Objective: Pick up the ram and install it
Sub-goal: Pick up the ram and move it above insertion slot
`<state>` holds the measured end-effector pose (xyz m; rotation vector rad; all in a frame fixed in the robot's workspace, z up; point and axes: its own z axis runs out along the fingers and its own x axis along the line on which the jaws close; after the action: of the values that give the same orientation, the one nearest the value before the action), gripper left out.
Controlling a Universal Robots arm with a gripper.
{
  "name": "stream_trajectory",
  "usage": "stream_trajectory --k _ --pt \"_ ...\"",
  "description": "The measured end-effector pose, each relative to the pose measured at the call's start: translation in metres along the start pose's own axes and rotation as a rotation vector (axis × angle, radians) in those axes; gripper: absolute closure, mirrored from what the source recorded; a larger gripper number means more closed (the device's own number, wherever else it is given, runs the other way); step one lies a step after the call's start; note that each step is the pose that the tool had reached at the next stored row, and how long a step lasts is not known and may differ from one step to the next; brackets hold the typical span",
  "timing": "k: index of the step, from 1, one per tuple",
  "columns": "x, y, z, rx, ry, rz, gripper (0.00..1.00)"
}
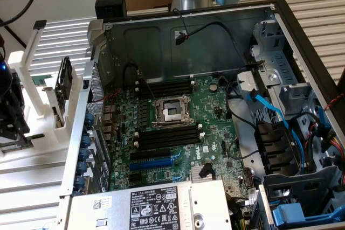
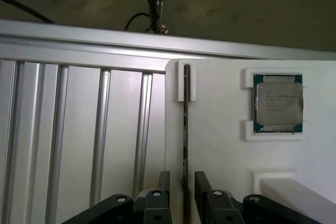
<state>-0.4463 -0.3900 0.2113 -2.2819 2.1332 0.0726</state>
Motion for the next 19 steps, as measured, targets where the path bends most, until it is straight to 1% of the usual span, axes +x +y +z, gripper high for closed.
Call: stream_trajectory --k 2,4,6,12,15,19 --pt "-0.0007 0.0014 0.0014 0.0011 -0.0040 -0.005 0.67" --pt "-0.0009 0.0037 0.0021 0.0010 -0.0058 -0.012 0.67" --pt "-0.0016 0.0058 0.0031 0.0009 -0.0060 -0.019 0.67" --pt "-0.0051 0.0063 0.0052 -0.0003 -0.0054 -0.049 0.67" --pt "-0.0050 0.0066 0.0067 0.0015 -0.0048 -0.062 0.67" --pt "-0.0051 0.0067 0.0083 0.0031 -0.0046 -0.065 0.67"
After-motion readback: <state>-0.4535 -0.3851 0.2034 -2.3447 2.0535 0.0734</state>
